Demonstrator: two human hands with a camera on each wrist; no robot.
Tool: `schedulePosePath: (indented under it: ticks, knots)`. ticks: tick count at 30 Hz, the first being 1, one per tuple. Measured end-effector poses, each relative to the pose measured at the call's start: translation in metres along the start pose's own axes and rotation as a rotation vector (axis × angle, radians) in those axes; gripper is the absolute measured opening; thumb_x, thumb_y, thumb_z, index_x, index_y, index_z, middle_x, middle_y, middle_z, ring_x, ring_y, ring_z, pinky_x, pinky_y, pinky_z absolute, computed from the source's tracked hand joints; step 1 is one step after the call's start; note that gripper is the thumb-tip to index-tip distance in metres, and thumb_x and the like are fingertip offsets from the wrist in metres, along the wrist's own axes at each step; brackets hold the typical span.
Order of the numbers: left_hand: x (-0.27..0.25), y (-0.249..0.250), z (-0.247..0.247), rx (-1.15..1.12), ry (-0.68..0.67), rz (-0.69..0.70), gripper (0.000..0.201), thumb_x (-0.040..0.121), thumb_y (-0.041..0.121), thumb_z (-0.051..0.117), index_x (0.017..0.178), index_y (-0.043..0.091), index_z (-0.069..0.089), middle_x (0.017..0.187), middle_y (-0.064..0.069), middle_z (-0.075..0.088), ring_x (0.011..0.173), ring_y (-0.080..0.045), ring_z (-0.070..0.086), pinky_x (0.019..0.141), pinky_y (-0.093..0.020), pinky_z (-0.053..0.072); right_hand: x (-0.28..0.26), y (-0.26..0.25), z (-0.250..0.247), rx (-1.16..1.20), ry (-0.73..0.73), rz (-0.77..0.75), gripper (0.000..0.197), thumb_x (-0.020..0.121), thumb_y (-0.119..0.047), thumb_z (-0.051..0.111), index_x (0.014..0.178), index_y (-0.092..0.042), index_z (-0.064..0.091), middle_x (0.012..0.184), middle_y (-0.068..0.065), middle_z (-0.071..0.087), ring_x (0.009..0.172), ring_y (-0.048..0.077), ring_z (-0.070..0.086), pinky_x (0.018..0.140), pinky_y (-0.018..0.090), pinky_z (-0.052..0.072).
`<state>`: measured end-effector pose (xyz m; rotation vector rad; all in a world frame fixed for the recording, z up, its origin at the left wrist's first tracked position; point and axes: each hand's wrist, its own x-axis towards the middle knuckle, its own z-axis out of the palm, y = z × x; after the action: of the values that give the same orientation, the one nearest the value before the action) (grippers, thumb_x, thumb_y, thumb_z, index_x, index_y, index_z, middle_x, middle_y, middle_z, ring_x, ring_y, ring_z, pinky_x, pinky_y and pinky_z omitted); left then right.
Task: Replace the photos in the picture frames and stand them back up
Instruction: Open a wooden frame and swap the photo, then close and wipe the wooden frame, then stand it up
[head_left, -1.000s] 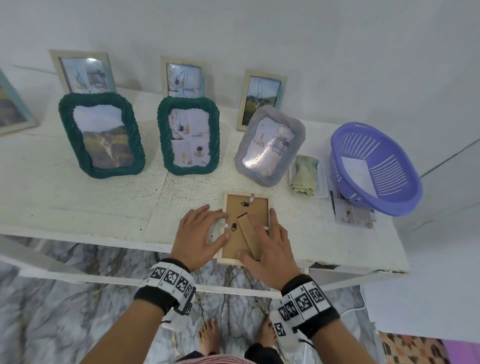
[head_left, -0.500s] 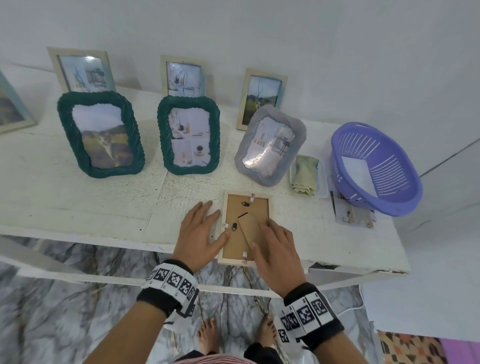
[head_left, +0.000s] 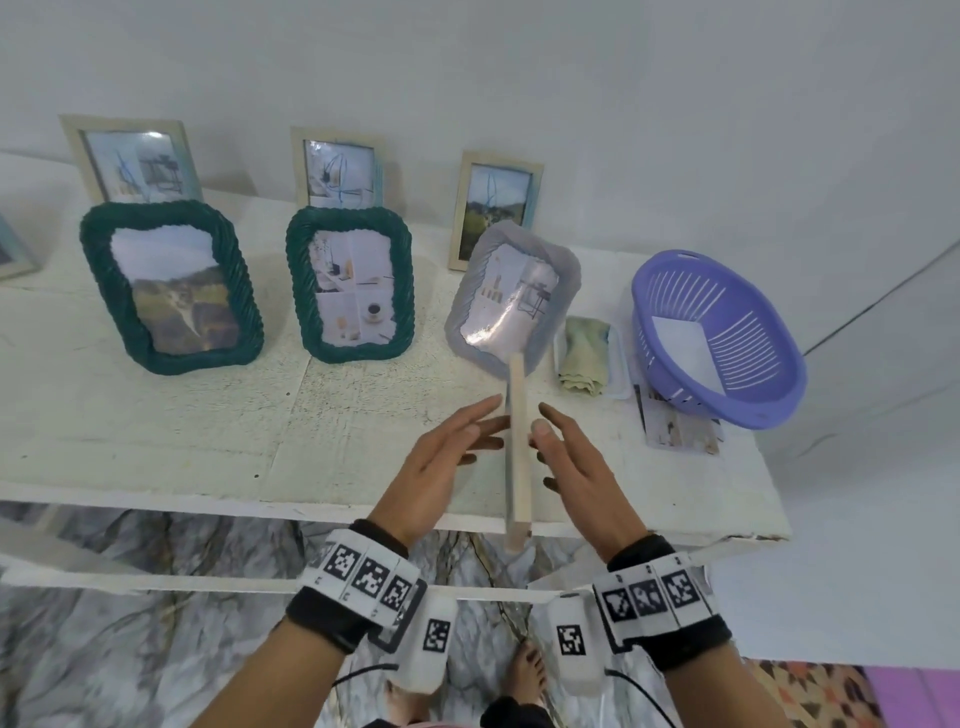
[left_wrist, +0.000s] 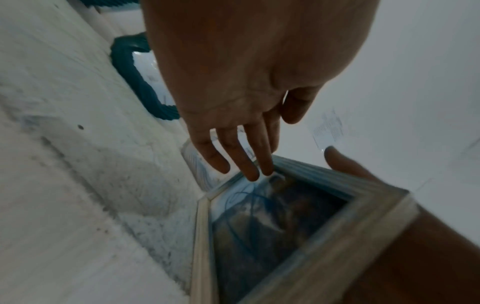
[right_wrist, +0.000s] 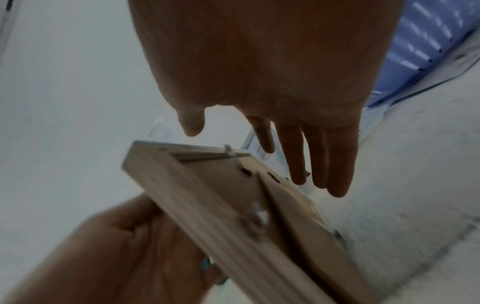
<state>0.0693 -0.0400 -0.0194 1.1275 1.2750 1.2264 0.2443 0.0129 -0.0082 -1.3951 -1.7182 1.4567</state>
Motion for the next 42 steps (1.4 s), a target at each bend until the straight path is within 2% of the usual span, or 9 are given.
schedulePosePath:
  ticks: [3, 7, 11, 18, 21, 25, 30, 36, 42]
  knots:
    - [0.01, -0.01, 0.01, 0.101, -0.019, -0.005, 0.036, 0.106, 0.014, 0.036, 0.135, 0.022, 0.055, 0.129, 0.009, 0.063, 0.119, -0.003, 0.057, 0.103, -0.02, 0.041, 0.0, -0.004, -0.014, -0.003, 0.101, 0.02, 0.062, 0.082, -0.067, 0.055, 0.135, -0.036, 0.046, 0.114, -0.002, 0.068, 0.101, 0.01, 0.065, 0.087, 0.039, 0.055]
    - [0.017, -0.028, 0.012, 0.22, 0.063, -0.083, 0.032, 0.103, 0.025, 0.044, 0.133, 0.026, 0.056, 0.131, 0.013, 0.058, 0.12, 0.002, 0.051, 0.111, -0.03, 0.038, 0.001, -0.001, -0.034, 0.011, 0.192, 0.032, 0.027, 0.097, -0.022, 0.053, 0.123, -0.021, 0.057, 0.091, 0.006, 0.073, 0.079, 0.02, 0.072, 0.074, 0.048, 0.059]
    - [0.019, -0.032, 0.013, 0.127, 0.1, -0.156, 0.037, 0.102, 0.034, 0.044, 0.139, 0.037, 0.044, 0.137, 0.007, 0.054, 0.121, -0.007, 0.053, 0.109, -0.035, 0.041, -0.006, 0.003, -0.039, 0.211, 0.186, 0.069, 0.024, 0.099, -0.014, 0.051, 0.121, -0.015, 0.058, 0.091, 0.007, 0.074, 0.078, 0.02, 0.072, 0.062, 0.035, 0.057]
    - [0.022, -0.026, 0.001, -0.158, 0.226, -0.166, 0.037, 0.099, 0.041, 0.049, 0.134, 0.052, 0.046, 0.142, 0.007, 0.053, 0.13, -0.017, 0.051, 0.11, -0.05, 0.04, 0.006, 0.003, -0.021, 0.661, 0.0, 0.176, 0.026, 0.098, -0.008, 0.046, 0.121, -0.007, 0.059, 0.105, 0.017, 0.069, 0.089, 0.031, 0.061, 0.083, 0.049, 0.049]
    - [0.024, -0.022, -0.01, -0.18, 0.296, -0.125, 0.037, 0.104, 0.026, 0.045, 0.137, 0.041, 0.046, 0.13, 0.005, 0.063, 0.117, -0.015, 0.061, 0.102, -0.045, 0.048, 0.025, -0.003, -0.024, 0.364, 0.037, 0.096, 0.022, 0.099, -0.017, 0.051, 0.117, -0.011, 0.062, 0.1, 0.01, 0.071, 0.084, 0.025, 0.067, 0.07, 0.039, 0.057]
    - [0.023, -0.022, -0.025, -0.123, 0.371, -0.08, 0.037, 0.104, 0.02, 0.04, 0.139, 0.032, 0.046, 0.123, 0.016, 0.061, 0.104, 0.008, 0.062, 0.087, -0.015, 0.051, 0.08, -0.007, -0.044, -0.399, 0.336, -0.102, 0.027, 0.096, -0.024, 0.053, 0.118, -0.01, 0.06, 0.1, 0.007, 0.068, 0.088, 0.022, 0.064, 0.078, 0.031, 0.05]
    - [0.021, -0.032, -0.039, -0.072, 0.417, -0.09, 0.037, 0.104, 0.022, 0.04, 0.138, 0.037, 0.045, 0.134, 0.018, 0.054, 0.112, 0.015, 0.053, 0.096, -0.012, 0.044, 0.144, -0.011, -0.054, -0.89, 0.362, -0.024, 0.042, 0.097, -0.031, 0.046, 0.127, -0.002, 0.048, 0.122, 0.022, 0.054, 0.11, 0.037, 0.052, 0.089, 0.038, 0.041]
    - [0.018, -0.039, -0.047, -0.073, 0.458, -0.111, 0.04, 0.104, 0.029, 0.041, 0.142, 0.04, 0.042, 0.145, 0.015, 0.046, 0.135, -0.004, 0.041, 0.117, -0.039, 0.031, 0.174, 0.003, -0.051, -1.037, 0.285, 0.138, 0.045, 0.094, -0.025, 0.052, 0.131, -0.002, 0.04, 0.13, 0.025, 0.047, 0.115, 0.04, 0.047, 0.093, 0.041, 0.039]
    - [0.016, -0.042, -0.049, -0.055, 0.459, -0.114, 0.041, 0.104, 0.028, 0.041, 0.143, 0.039, 0.04, 0.148, 0.016, 0.041, 0.139, -0.003, 0.035, 0.12, -0.039, 0.025, 0.173, 0.009, -0.055, -0.892, 0.332, 0.132, 0.049, 0.089, -0.004, 0.047, 0.137, -0.011, 0.037, 0.126, 0.026, 0.048, 0.111, 0.043, 0.051, 0.091, 0.045, 0.042]
